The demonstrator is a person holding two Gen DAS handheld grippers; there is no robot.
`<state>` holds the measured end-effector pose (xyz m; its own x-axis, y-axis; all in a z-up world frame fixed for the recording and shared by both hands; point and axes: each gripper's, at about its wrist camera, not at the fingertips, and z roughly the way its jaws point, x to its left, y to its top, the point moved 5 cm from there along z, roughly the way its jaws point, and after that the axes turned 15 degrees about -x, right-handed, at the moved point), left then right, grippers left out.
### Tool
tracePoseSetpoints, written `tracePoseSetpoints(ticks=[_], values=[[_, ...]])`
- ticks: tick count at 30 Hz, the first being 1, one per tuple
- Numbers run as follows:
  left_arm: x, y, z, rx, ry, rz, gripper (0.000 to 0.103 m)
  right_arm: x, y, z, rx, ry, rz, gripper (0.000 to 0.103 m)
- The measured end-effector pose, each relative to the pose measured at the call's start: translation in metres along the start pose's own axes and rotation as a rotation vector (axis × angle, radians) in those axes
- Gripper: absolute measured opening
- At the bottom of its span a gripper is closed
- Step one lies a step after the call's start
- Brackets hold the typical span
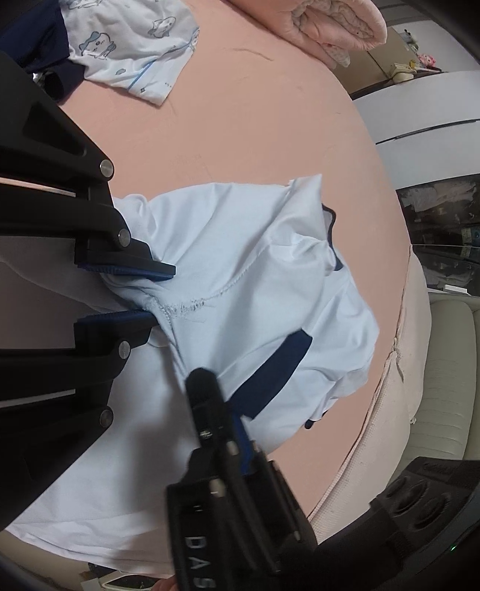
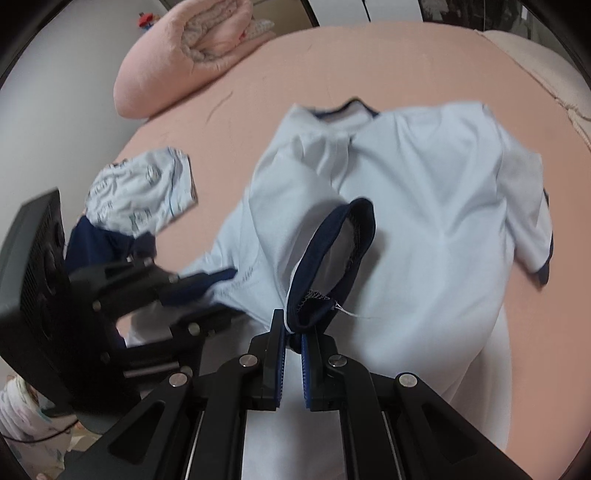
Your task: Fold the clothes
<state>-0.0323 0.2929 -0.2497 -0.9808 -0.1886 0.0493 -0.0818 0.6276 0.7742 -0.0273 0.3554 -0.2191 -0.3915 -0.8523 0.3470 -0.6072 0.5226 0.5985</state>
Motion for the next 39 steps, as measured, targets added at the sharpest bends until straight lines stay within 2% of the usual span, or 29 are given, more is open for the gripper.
tracePoseSetpoints(ticks=[4, 7, 9, 11, 13, 15, 17, 21, 25, 28, 30, 35, 38, 39], values=[[0.001, -0.002, 0.004, -0.013, 0.01, -0.01, 0.014, -0.004, -0.007, -0.002, 0.021, 0.011, 0.012, 0.007], [0.005, 0.0, 0.002, -0.007, 0.009, -0.046, 0.015, -0.013, -0.006, -0.011, 0.01, 0.01, 0.071, 0.015], [0.009, 0.004, 0.001, 0.013, 0.021, -0.078, 0.015, -0.02, -0.003, -0.021, -0.004, -0.002, 0.09, 0.032], [0.013, 0.012, -0.008, 0.006, 0.02, -0.119, 0.017, -0.027, 0.002, -0.033, -0.023, -0.025, 0.102, 0.043], [0.018, 0.023, -0.021, -0.018, 0.008, -0.148, 0.027, -0.034, 0.01, -0.048, -0.042, -0.039, 0.132, 0.05], [0.024, 0.034, -0.037, -0.043, -0.007, -0.179, 0.053, -0.04, 0.017, -0.065, -0.067, -0.048, 0.169, 0.053], [0.031, 0.045, -0.057, -0.066, -0.019, -0.205, 0.065, -0.042, 0.025, -0.086, -0.098, -0.054, 0.189, 0.054], [0.045, 0.064, -0.096, -0.104, -0.001, -0.206, 0.066, -0.031, 0.039, -0.124, -0.151, -0.039, 0.198, 0.055], [0.059, 0.078, -0.12, -0.093, 0.047, -0.172, 0.068, -0.013, 0.056, -0.165, -0.212, -0.073, 0.146, 0.056], [0.067, 0.086, -0.131, -0.081, 0.049, -0.197, 0.068, -0.002, 0.069, -0.19, -0.273, -0.099, 0.132, 0.066], [0.071, 0.092, -0.136, -0.076, 0.034, -0.213, 0.068, 0.005, 0.077, -0.198, -0.312, -0.071, 0.149, 0.069], [0.079, 0.104, -0.121, -0.022, 0.014, -0.265, 0.068, 0.017, 0.081, -0.191, -0.365, -0.087, 0.176, 0.069], [0.08, 0.11, -0.1, 0.026, -0.003, -0.285, 0.068, 0.015, 0.076, -0.166, -0.323, -0.079, 0.209, 0.069], [0.08, 0.111, -0.094, 0.04, -0.01, -0.293, 0.068, 0.013, 0.072, -0.155, -0.31, -0.101, 0.211, 0.069]])
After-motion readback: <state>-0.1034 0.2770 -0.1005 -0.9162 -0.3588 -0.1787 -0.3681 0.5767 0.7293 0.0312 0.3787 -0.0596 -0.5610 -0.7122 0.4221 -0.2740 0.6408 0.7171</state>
